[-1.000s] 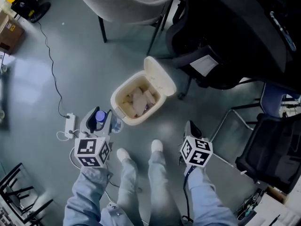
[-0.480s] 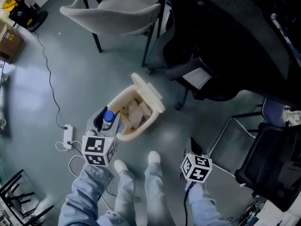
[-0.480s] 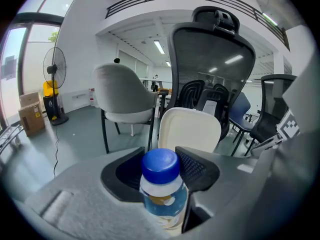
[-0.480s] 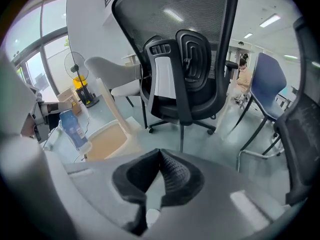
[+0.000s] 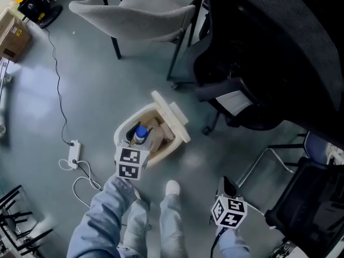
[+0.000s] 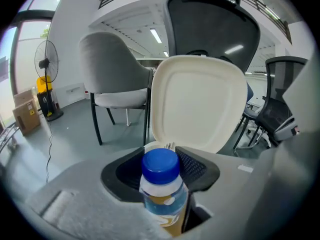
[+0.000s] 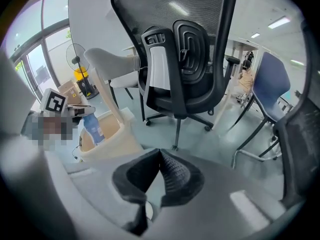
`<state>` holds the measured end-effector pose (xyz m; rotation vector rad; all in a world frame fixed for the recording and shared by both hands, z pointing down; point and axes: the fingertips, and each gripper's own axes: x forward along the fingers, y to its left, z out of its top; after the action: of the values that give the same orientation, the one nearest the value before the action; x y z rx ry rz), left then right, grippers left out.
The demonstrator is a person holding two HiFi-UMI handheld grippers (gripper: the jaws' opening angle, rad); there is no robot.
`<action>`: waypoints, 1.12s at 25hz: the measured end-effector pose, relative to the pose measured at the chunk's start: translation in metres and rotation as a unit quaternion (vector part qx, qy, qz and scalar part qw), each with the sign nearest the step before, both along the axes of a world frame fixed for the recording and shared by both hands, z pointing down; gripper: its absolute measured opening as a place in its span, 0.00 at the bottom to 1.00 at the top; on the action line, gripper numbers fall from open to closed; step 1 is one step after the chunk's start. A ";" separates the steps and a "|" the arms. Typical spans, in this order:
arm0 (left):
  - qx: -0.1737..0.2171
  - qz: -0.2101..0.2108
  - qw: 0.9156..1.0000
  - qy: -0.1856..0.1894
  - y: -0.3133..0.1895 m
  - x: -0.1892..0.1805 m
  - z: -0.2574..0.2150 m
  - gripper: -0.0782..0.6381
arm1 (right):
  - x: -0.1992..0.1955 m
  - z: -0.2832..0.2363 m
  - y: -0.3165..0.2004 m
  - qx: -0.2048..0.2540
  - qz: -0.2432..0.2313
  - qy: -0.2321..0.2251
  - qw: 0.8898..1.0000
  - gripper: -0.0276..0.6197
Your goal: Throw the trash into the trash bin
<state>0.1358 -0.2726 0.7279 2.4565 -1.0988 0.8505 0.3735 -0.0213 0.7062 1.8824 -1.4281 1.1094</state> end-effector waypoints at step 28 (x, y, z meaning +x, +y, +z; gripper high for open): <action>-0.015 -0.036 0.999 0.033 -0.006 -0.022 0.011 0.48 | -0.031 0.005 -0.027 -0.001 -0.022 -0.001 1.000 0.05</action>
<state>0.1135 -0.2791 0.7392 2.3876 -1.1366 0.7542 0.3427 -0.0478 0.7117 1.8404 -1.4627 1.0901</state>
